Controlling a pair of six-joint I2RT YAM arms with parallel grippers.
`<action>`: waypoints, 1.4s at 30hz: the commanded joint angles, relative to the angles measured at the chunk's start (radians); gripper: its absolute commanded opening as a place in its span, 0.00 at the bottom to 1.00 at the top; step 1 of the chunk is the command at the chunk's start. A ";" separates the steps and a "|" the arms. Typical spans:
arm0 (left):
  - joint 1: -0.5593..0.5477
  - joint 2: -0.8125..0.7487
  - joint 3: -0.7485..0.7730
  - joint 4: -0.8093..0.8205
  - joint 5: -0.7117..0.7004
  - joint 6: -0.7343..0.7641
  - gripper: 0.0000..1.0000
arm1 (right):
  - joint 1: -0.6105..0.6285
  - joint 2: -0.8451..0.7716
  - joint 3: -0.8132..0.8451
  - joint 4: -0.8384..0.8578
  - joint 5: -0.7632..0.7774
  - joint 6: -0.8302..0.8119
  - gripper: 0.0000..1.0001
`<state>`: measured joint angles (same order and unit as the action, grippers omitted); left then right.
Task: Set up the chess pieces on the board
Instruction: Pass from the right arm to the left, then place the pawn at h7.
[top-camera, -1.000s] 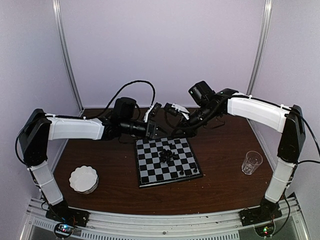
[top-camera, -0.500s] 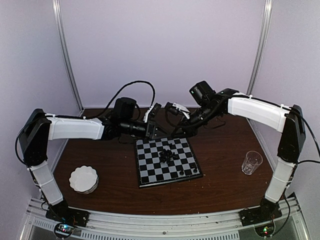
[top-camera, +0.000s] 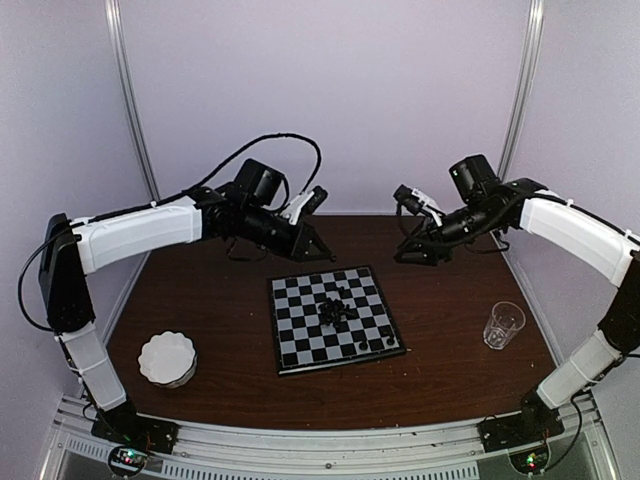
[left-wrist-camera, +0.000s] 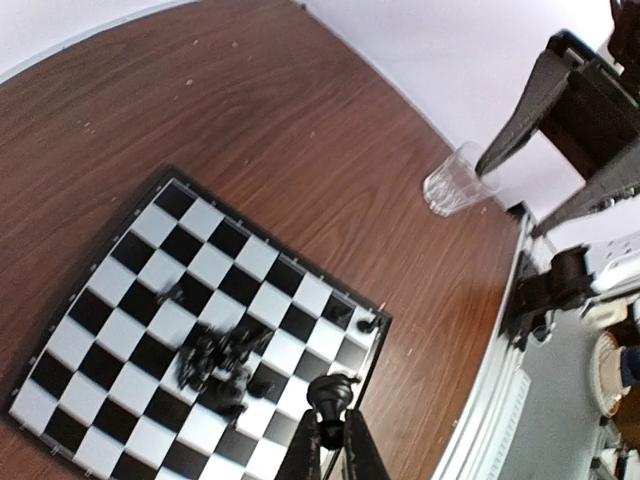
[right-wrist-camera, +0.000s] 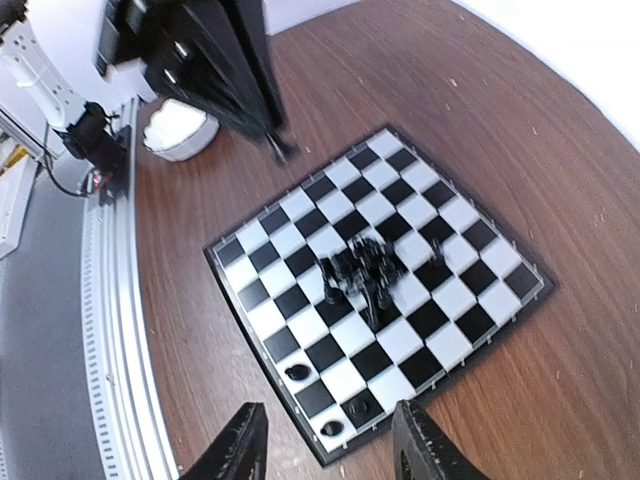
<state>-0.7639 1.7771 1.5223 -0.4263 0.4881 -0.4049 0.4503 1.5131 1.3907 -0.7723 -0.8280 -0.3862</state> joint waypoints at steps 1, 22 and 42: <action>-0.014 0.020 0.103 -0.390 -0.137 0.191 0.05 | -0.025 -0.046 -0.123 0.033 0.075 -0.060 0.45; -0.186 0.133 0.047 -0.668 -0.513 0.256 0.07 | -0.025 -0.079 -0.291 0.173 0.141 -0.105 0.46; -0.187 0.218 -0.014 -0.537 -0.440 0.259 0.07 | -0.025 -0.055 -0.288 0.170 0.151 -0.108 0.46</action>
<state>-0.9504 1.9717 1.5070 -0.9905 0.0555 -0.1608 0.4255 1.4586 1.1080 -0.6132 -0.6899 -0.4885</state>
